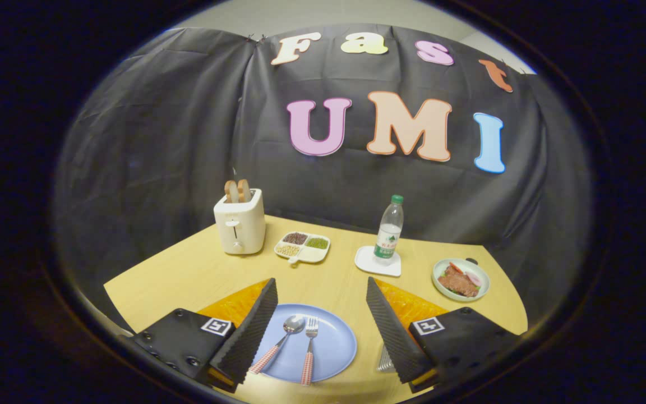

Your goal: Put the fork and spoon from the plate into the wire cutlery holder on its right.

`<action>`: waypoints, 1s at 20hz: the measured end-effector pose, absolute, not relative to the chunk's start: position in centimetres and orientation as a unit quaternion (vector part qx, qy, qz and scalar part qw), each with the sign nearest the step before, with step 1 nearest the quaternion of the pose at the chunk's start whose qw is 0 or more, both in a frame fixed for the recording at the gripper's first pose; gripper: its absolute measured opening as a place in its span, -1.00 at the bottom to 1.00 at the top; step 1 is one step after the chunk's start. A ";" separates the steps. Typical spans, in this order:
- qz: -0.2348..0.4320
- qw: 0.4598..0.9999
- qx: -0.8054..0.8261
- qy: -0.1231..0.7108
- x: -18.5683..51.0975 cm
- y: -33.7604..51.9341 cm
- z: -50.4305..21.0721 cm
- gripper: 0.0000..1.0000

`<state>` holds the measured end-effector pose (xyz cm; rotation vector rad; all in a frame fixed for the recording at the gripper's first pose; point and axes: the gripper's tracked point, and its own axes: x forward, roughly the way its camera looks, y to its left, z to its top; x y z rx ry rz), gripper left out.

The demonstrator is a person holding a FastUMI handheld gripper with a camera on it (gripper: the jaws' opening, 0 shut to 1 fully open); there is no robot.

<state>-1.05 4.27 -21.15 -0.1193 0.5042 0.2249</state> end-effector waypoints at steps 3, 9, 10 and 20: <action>0.115 0.953 -0.064 0.274 -1.6 4.3 -23.6 1.00; 0.126 0.934 -0.088 0.322 -3.0 4.4 -28.7 1.00; 0.126 0.930 -0.092 0.332 -3.1 4.2 -29.6 1.00; 0.119 0.900 -0.109 0.404 -5.3 2.8 -35.8 1.00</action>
